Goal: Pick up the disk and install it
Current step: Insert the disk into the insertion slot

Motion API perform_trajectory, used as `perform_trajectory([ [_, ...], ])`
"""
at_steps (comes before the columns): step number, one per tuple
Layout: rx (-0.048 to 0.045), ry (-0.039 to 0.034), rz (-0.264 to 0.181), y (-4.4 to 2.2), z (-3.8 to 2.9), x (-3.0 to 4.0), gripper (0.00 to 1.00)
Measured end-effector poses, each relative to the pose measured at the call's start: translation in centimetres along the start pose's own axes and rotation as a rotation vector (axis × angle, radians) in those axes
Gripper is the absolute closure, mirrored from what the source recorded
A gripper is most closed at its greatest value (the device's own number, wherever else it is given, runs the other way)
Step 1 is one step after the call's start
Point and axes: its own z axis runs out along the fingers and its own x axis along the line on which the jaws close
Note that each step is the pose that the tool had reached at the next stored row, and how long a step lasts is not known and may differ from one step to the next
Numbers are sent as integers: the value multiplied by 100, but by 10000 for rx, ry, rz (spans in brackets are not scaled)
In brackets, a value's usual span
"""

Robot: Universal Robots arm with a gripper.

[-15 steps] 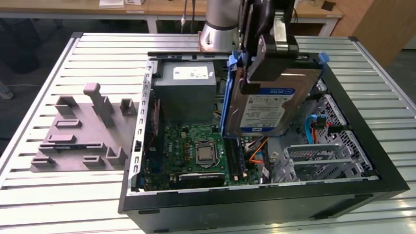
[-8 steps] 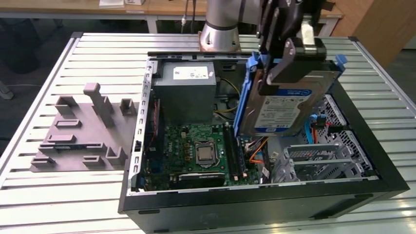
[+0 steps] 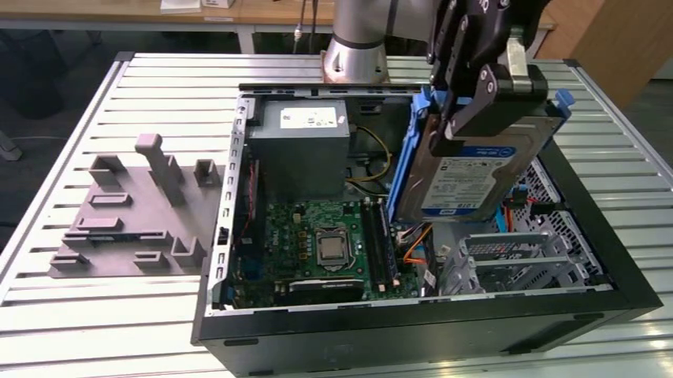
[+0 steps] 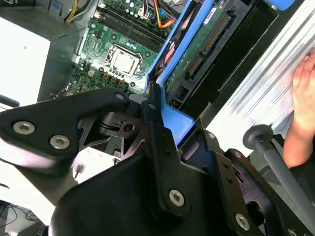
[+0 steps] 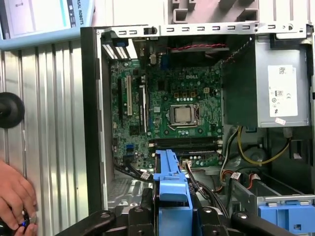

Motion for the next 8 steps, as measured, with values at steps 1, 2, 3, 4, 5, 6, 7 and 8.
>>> perform_trajectory([
  [1,0,5,0,-1,1,21,63],
  [2,1,7,1,-3,2,47,63],
  [3,1,8,1,-5,5,77,63],
  [4,1,8,1,-9,7,103,63],
  [5,0,9,2,-18,10,123,63],
  [6,-2,11,2,-34,13,137,63],
  [7,-2,11,2,-56,18,147,63],
  [8,-3,10,2,-83,22,152,63],
])
